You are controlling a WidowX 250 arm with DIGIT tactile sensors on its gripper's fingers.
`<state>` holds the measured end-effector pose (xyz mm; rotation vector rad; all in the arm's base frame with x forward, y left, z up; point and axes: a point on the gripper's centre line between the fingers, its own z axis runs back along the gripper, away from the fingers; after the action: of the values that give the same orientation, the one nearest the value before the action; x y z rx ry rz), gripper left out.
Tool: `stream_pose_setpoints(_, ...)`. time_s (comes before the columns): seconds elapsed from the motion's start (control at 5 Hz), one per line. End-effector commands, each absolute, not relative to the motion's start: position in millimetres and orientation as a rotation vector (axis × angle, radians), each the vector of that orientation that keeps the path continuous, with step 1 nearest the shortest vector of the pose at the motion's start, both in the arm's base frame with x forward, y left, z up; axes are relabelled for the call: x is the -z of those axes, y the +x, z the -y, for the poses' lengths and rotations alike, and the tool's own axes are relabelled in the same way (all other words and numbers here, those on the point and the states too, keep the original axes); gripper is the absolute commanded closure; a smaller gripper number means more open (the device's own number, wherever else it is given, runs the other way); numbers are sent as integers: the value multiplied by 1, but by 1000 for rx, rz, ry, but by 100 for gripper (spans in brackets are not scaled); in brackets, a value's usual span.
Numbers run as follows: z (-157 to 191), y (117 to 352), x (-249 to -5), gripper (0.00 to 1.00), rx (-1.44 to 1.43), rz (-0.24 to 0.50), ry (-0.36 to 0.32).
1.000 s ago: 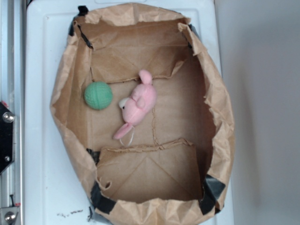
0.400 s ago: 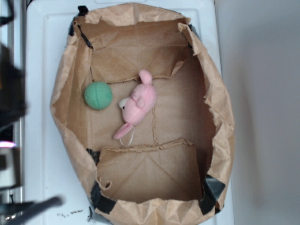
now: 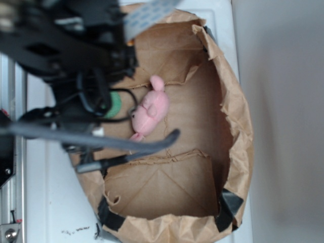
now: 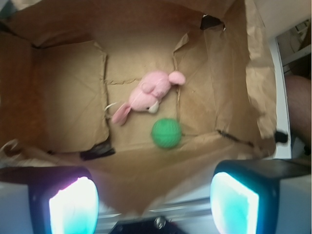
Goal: Grab the pink bunny.
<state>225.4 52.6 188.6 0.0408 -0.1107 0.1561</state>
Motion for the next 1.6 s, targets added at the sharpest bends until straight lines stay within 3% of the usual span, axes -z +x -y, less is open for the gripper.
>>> stream_pose_setpoints(0.0, -65, 249, -169, 0, -231, 113, 18)
stream_pose_setpoints(0.4, -59, 252, -152, 0, -446, 226, -16)
stream_pose_setpoints(0.6, -64, 265, -143, 0, -464, 248, -11)
stream_pose_setpoints(1.4, -64, 265, -143, 0, -464, 248, -11)
